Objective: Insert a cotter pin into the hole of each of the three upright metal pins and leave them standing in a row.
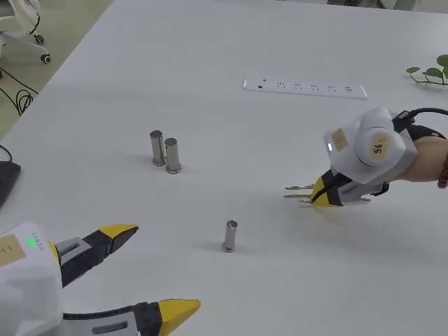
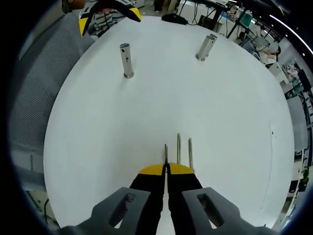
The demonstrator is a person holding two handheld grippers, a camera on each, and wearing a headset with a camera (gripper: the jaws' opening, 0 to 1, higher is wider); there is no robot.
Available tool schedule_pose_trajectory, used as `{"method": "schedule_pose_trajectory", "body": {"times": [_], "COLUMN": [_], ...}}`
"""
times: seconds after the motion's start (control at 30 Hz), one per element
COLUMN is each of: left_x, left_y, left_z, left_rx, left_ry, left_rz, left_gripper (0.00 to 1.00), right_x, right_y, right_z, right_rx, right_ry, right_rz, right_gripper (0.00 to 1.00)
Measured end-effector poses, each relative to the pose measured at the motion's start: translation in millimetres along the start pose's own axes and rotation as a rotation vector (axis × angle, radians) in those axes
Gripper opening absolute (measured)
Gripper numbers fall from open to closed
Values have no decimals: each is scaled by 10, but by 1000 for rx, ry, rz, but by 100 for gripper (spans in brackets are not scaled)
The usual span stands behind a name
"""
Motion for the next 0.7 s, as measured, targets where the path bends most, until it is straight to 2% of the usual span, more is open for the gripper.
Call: {"method": "schedule_pose_trajectory", "body": {"times": [0.2, 0.33, 0.53, 0.7], "left_x": [4, 10, 37, 63], "left_y": [5, 3, -34, -63], "left_z": [53, 100, 192, 246], "left_rx": [-42, -92, -146, -195], "left_ry": [-15, -31, -62, -86], "left_rz": [-9, -19, -36, -48], "left_gripper": [71, 68, 63, 57], "right_x": [-83, -134, -295, -401], "right_y": [37, 65, 177, 338], "right_z": [83, 141, 297, 451], "right_rx": [-14, -24, -45, -80], "right_ry": [-29, -56, -108, -146], "right_rz": [-29, -50, -79, -93], "right_gripper": [2, 2, 2, 2]}}
Point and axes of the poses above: the centre of the closed fingertips' face, and the gripper's own axes: x roughly forward along the fingers, y roughly to its left, z roughly out of its top, the point moved 7 cm from there along -x, roughly backward along the fingers, and after that the axes turned 7 degrees about x, right-handed, at the moved point
